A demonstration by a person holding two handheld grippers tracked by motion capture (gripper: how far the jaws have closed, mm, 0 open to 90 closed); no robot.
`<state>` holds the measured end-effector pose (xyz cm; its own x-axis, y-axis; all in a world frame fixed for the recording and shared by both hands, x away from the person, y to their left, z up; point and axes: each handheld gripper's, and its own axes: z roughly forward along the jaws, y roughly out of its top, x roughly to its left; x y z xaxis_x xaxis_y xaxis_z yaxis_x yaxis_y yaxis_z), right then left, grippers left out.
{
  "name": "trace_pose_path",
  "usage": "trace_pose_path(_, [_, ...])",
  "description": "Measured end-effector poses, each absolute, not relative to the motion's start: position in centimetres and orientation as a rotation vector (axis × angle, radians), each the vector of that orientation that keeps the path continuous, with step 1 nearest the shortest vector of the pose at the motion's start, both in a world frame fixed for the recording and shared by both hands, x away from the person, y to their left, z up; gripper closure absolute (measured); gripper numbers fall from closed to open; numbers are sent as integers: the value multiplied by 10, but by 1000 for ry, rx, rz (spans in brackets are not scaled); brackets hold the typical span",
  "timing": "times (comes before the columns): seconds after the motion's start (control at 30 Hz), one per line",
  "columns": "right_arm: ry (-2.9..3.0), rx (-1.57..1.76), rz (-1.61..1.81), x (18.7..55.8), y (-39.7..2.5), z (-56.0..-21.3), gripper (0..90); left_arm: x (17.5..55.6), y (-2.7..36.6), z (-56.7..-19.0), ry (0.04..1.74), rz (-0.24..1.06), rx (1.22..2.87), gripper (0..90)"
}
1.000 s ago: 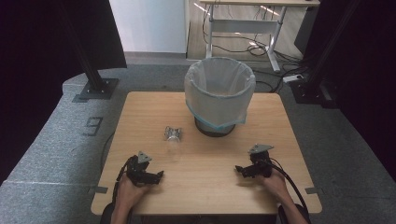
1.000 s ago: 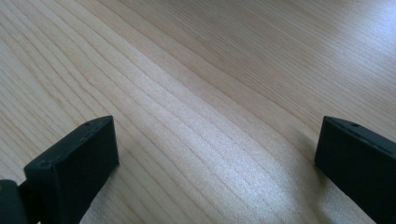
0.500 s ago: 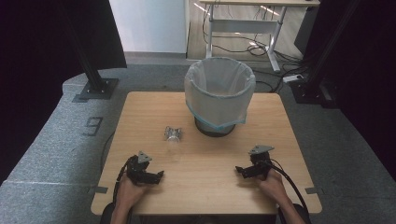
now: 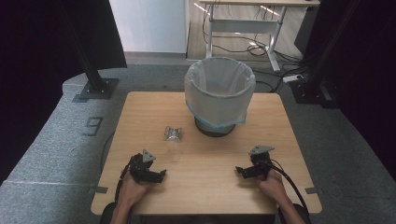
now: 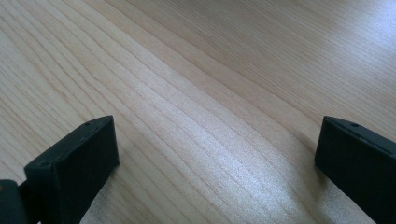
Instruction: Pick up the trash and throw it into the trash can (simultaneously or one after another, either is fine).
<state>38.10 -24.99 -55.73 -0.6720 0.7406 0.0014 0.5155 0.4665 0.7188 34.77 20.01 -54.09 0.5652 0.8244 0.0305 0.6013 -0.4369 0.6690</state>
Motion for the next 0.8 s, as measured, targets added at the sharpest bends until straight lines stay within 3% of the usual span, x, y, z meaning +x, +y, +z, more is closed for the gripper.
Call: trace_pose_path(0.8, [2408, 1066, 1021, 380, -250, -557, 0, 383, 171, -522, 1032, 404, 2172, 62])
